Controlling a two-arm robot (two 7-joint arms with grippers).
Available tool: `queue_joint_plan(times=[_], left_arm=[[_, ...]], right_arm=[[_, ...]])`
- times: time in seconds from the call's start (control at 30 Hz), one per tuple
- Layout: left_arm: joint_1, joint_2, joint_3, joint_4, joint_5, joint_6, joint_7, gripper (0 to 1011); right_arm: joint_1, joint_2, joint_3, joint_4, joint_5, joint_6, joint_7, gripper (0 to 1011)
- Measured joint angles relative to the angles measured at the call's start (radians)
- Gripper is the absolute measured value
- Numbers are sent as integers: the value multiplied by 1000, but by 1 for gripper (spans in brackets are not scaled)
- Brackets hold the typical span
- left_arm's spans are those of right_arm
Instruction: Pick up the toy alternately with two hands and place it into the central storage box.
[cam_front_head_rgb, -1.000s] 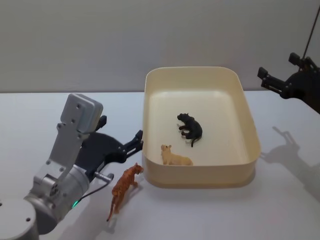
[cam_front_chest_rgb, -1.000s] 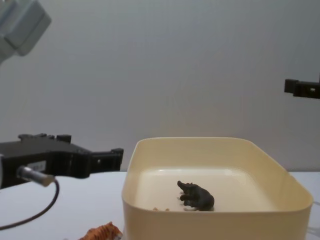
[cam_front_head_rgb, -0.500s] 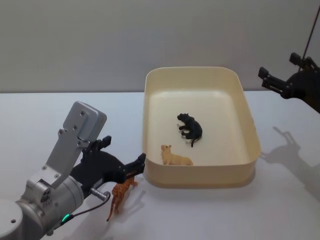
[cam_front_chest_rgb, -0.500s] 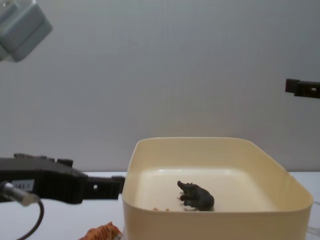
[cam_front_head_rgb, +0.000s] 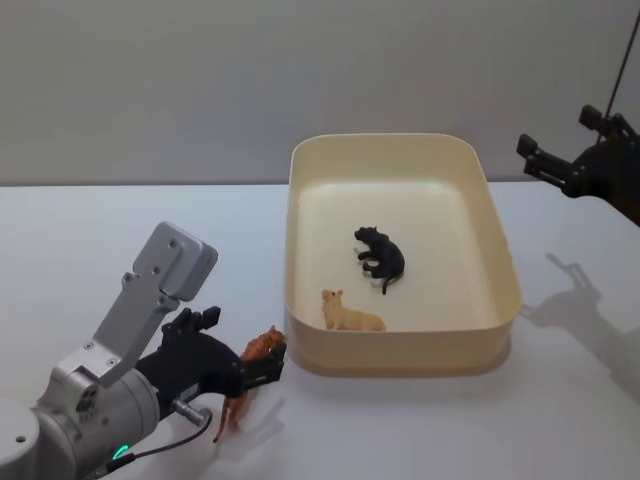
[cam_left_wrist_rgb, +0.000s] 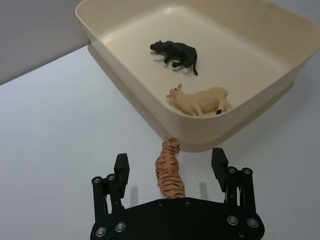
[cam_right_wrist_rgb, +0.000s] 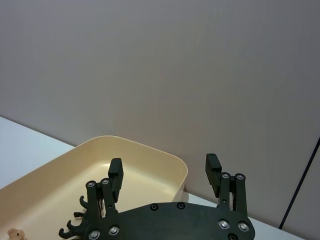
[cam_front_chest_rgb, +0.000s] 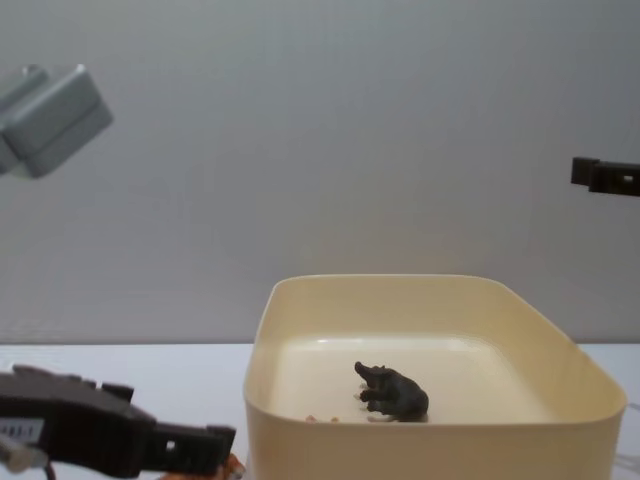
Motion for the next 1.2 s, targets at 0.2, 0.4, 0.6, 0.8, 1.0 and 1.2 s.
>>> queue_joint_plan(times=[0.2,0.4,0.6,0.8,1.0,1.2], left_arm=[[-6,-6,0,20,-1,23,-19,1001],[-17,-17,3,45,5,34,-46,1001],[-28,-29,8,70,12,41,-74,981],[-35,-37,11,85,17,45,-91,869],[-38,-41,12,93,20,47,-100,685],[-41,-44,13,99,22,49,-107,485]], right_arm=[[0,0,0,0,0,0,0,1001],[0,0,0,0,0,0,0,1001],[0,0,0,0,0,0,0,1001],[0,0,0,0,0,0,0,1001],[0,0,0,0,0,0,0,1001],[0,0,0,0,0,0,0,1001]])
